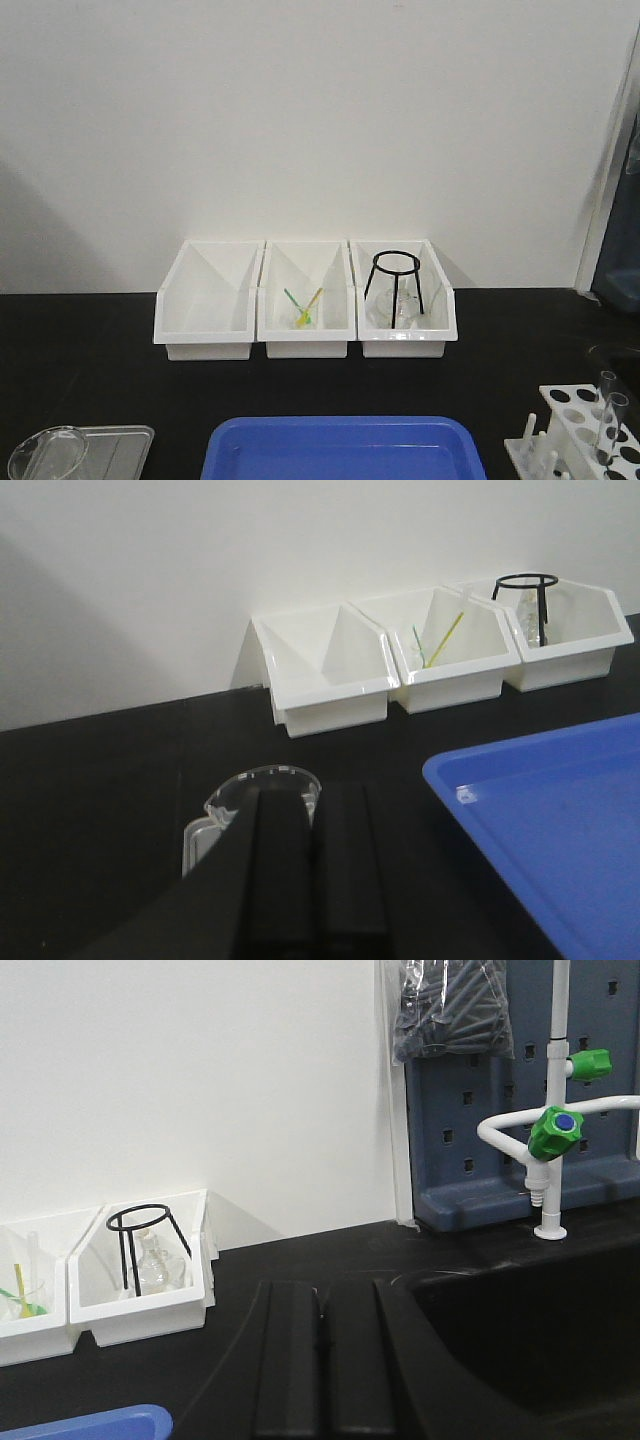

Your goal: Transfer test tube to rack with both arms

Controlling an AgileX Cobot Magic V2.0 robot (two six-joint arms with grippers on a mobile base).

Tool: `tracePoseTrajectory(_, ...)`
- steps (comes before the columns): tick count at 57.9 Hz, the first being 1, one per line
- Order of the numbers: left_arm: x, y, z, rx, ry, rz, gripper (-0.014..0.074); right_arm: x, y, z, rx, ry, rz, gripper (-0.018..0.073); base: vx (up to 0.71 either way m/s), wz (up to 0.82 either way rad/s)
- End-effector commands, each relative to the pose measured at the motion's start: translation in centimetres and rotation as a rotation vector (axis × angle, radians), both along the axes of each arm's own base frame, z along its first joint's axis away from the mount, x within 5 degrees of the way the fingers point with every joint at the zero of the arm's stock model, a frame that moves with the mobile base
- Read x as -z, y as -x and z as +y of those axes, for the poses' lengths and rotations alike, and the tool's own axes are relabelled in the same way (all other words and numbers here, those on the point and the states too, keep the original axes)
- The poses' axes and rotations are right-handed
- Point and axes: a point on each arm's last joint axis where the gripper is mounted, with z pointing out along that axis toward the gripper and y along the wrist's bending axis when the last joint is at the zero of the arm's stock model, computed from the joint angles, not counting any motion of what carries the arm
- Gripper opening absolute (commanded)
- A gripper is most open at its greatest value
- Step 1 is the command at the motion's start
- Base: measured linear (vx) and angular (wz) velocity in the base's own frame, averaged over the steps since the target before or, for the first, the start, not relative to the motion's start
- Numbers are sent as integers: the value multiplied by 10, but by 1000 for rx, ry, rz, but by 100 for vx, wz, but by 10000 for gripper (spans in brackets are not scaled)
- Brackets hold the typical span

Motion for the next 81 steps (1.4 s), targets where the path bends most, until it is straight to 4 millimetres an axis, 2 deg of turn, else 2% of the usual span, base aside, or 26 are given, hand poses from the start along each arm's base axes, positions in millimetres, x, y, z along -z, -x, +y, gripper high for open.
tracePoseTrajectory(1,10,7,1,-4,59,-148,0,-17,1,2,-15,30,-95,-11,0,0)
tracePoseTrajectory(4,21,11,2,-5,68,-146,0,-17,1,2,-15,30,-95,-11,0,0)
tracePoseTrajectory(9,24,9,1,-7,55,-84,0,-17,1,2,-16,31,-97,-11,0,0)
tracePoseTrajectory(67,25,9,1,-7,55,-74,0,-17,0,2,-18,42,-98,-11,0,0)
tracePoseTrajectory(73,25,9,1,-7,55,-74,0,-15,0,5,-54,35,-82,-11,0,0)
tracePoseTrajectory(81,25,9,1,-7,55,-74,0,-8,-1,13,-160,140,-47,-11,0,0)
